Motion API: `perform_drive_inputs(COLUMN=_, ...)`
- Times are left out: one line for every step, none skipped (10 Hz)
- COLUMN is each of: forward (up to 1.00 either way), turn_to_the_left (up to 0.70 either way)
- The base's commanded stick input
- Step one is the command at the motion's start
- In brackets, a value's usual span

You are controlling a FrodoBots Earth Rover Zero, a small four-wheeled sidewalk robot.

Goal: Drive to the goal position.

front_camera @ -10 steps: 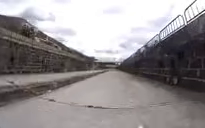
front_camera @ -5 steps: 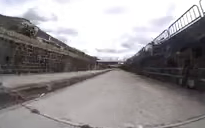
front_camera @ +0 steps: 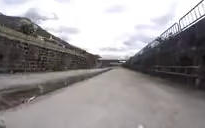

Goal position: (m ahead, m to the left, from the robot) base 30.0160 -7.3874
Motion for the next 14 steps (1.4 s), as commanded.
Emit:
perform_drive_inputs(forward=1.00, turn_to_the_left=-0.40)
perform_drive_inputs(forward=1.00, turn_to_the_left=-0.40)
perform_drive_inputs(forward=1.00, turn_to_the_left=-0.40)
perform_drive_inputs(forward=1.00, turn_to_the_left=-0.40)
perform_drive_inputs(forward=1.00, turn_to_the_left=-0.40)
perform_drive_inputs(forward=1.00, turn_to_the_left=-0.40)
perform_drive_inputs(forward=1.00, turn_to_the_left=-0.40)
perform_drive_inputs(forward=1.00, turn_to_the_left=0.00)
perform_drive_inputs(forward=1.00, turn_to_the_left=0.00)
perform_drive_inputs(forward=1.00, turn_to_the_left=0.00)
perform_drive_inputs(forward=1.00, turn_to_the_left=0.00)
perform_drive_inputs(forward=1.00, turn_to_the_left=0.00)
perform_drive_inputs(forward=1.00, turn_to_the_left=0.00)
perform_drive_inputs(forward=1.00, turn_to_the_left=0.00)
